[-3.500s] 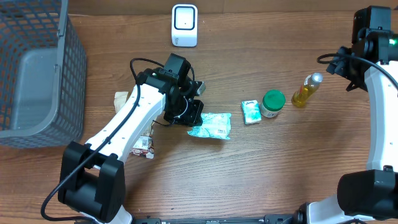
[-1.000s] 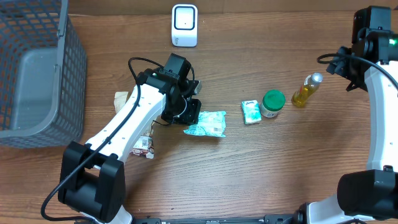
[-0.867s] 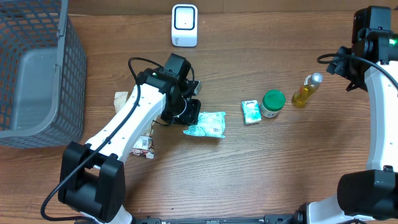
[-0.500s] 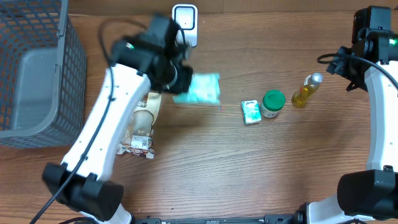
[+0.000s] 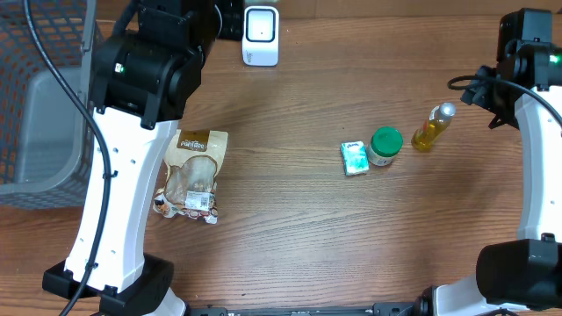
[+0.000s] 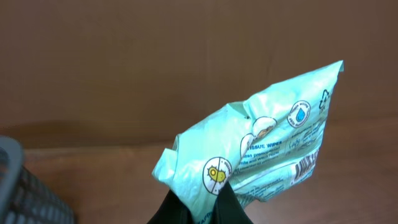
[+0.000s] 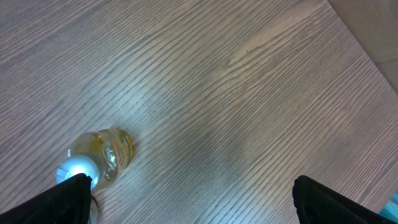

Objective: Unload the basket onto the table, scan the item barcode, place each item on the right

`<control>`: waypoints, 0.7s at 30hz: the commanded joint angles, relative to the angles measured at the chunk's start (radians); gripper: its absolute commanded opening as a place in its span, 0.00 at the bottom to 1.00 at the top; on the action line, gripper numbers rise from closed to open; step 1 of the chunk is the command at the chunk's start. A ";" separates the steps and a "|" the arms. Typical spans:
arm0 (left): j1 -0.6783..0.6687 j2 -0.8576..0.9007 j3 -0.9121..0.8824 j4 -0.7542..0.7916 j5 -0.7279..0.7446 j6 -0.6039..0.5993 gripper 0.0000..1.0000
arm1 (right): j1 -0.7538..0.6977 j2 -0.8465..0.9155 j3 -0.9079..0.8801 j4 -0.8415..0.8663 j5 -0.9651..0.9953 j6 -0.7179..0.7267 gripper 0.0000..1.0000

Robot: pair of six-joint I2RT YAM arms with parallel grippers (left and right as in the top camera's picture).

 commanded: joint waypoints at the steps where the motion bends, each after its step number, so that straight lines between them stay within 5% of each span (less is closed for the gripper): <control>1: 0.000 0.018 0.020 0.058 -0.080 0.097 0.04 | 0.000 -0.001 0.008 0.005 0.002 0.008 1.00; 9: 0.012 0.066 0.020 0.085 -0.087 0.286 0.04 | 0.000 -0.001 0.008 0.005 0.002 0.008 1.00; 21: 0.047 0.105 0.018 0.063 -0.132 0.283 0.04 | 0.000 -0.001 0.008 0.005 0.002 0.008 1.00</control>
